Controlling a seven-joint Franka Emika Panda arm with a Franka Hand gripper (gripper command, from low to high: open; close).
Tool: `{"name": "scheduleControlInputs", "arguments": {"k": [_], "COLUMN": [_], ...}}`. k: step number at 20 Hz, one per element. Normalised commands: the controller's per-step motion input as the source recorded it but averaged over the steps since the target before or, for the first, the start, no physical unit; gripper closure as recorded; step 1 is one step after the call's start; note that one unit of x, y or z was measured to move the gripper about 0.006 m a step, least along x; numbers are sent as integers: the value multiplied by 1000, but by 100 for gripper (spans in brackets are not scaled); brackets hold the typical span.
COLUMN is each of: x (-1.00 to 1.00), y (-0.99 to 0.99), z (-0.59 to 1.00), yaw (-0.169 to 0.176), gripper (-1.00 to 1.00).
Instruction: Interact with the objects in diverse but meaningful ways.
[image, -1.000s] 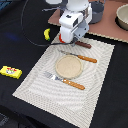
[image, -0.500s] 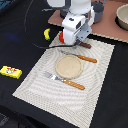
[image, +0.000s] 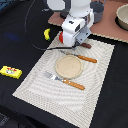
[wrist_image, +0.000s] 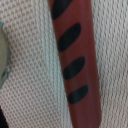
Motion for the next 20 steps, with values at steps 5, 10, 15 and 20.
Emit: {"name": "scheduleControlInputs", "arguments": {"k": [5,10,15,20], "x": [341,363,303,139], "y": [3,15,67,59], "z": [0,29,427,703], "yaw": [0,0,5,11], "gripper": [100,100,100,100]}}
